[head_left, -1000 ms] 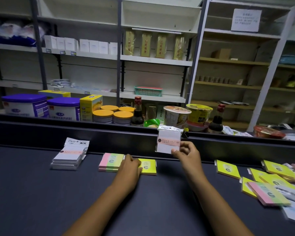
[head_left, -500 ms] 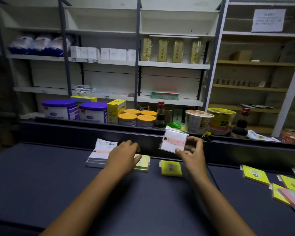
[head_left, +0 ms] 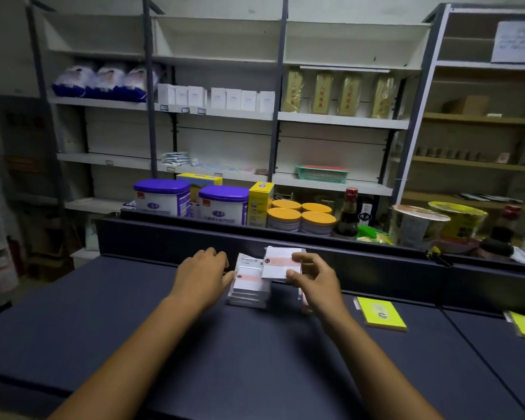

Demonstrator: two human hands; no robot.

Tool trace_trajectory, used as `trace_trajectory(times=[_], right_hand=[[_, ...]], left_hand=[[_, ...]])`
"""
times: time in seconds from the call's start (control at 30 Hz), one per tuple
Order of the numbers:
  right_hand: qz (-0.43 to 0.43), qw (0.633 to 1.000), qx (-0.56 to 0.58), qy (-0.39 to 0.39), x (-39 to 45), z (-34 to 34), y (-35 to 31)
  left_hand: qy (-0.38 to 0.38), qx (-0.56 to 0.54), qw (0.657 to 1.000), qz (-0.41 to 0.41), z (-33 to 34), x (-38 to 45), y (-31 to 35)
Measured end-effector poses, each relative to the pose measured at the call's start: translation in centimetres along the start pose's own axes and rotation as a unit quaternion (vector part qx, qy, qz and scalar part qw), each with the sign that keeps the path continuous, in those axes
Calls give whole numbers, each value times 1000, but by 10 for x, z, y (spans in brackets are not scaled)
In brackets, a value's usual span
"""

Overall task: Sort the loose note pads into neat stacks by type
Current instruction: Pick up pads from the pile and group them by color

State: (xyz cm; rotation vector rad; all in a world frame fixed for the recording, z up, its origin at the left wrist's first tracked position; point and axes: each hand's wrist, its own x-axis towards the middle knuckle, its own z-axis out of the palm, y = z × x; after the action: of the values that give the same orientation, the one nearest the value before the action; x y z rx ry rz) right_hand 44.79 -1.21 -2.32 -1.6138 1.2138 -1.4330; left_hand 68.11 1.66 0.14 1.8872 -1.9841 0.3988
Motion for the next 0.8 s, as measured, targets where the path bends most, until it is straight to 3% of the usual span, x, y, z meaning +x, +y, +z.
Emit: trace_trajectory(times=[0.37, 0.63, 0.8], right_hand=[[46, 994, -90, -31, 10, 59, 5], [12, 965, -258, -43, 7, 70, 15], [18, 965, -255, -59, 1, 68, 14]], left_hand=[[-2, -28, 1000, 5, 12, 4, -52], [15, -60, 998, 20, 17, 10, -57], [7, -70, 997, 29, 15, 11, -48]])
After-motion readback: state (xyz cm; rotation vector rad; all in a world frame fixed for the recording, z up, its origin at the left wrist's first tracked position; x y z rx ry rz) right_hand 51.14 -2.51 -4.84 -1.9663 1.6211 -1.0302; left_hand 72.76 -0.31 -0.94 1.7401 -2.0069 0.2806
